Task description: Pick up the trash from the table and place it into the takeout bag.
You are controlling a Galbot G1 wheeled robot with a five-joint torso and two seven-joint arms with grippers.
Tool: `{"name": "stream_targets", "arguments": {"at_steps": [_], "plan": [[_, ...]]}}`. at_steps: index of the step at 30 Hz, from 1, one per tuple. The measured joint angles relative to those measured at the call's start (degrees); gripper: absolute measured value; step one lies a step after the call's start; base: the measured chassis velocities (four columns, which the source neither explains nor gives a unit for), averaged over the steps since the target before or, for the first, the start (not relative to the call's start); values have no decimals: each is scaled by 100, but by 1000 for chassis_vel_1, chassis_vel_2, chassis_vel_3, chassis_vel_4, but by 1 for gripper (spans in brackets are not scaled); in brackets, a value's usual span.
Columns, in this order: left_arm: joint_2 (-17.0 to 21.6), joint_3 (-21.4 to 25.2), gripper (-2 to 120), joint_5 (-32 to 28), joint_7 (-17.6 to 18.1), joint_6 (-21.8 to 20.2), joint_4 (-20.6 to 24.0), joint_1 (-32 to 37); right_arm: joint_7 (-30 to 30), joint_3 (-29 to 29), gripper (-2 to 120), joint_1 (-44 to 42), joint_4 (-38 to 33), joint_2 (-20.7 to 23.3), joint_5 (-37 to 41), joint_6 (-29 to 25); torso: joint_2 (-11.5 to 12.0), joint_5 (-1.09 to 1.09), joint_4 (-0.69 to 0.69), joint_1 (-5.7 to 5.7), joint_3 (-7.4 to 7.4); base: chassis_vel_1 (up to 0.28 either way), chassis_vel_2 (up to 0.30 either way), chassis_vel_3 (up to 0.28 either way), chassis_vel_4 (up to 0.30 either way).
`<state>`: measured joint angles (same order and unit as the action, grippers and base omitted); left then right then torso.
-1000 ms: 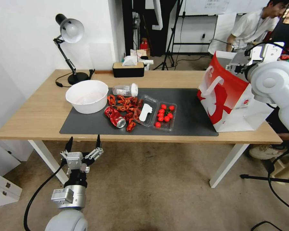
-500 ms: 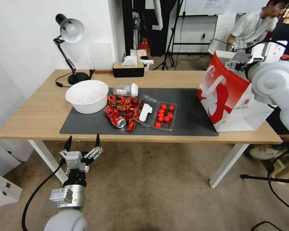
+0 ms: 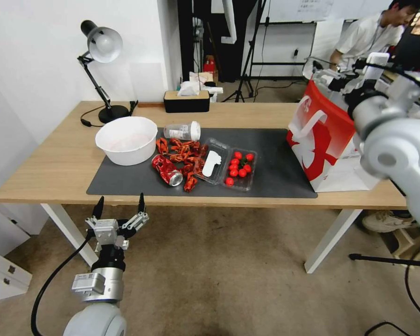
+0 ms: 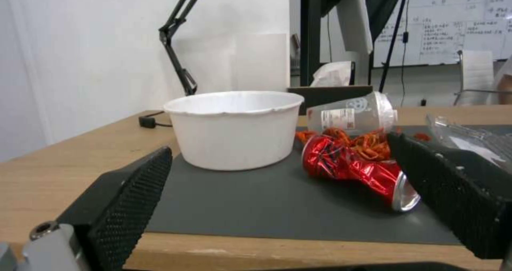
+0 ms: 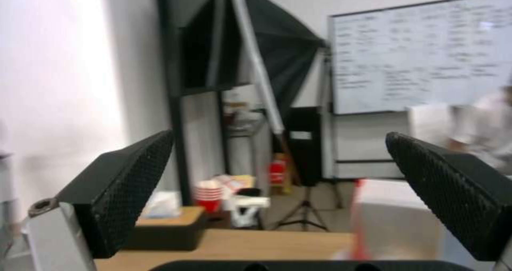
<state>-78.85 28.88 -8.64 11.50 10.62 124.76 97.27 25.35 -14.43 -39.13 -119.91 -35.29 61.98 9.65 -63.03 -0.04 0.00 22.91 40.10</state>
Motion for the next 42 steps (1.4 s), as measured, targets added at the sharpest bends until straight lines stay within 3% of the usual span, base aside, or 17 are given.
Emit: {"name": "stream_targets", "arguments": {"at_steps": [1,4,11,16,23,25,34,42], "plan": [[0,-1,100,-4,0,1,-9,-3,-288,-137,100,-352,-102,-31,-166,-203,1,10,-3,1,1,0,0,0,0],[3,1,100,-17,-1,3,-22,-14,-591,-315,100,-898,-282,-131,-449,-435,1,1,-2,1,0,0,0,0,0],[35,37,100,-58,-1,4,-25,-18,-889,-842,100,-2159,-618,-470,-960,-780,1,6,0,1,0,0,0,0,0],[33,33,100,-71,-5,20,-43,-3,-1138,-1317,100,-3492,-722,-886,-1613,-1343,1,6,0,1,0,0,0,0,0],[33,4,100,-72,-12,45,-72,14,-1334,-1613,100,-4482,-754,-1304,-2205,-1762,0,5,0,1,0,0,0,0,0],[33,-12,100,-68,-14,51,-83,22,-1460,-1730,100,-4947,-724,-1516,-2430,-2129,0,2,-1,0,0,0,0,0,0],[32,-69,100,-47,-29,79,-139,18,-1796,-1906,100,-5931,-356,-2098,-2863,-2923,0,3,-1,1,0,0,0,0,0],[12,-100,100,-31,-36,92,-173,22,-1840,-1790,100,-6185,-56,-2397,-3088,-3296,0,3,-1,0,1,0,0,0,0]]}}
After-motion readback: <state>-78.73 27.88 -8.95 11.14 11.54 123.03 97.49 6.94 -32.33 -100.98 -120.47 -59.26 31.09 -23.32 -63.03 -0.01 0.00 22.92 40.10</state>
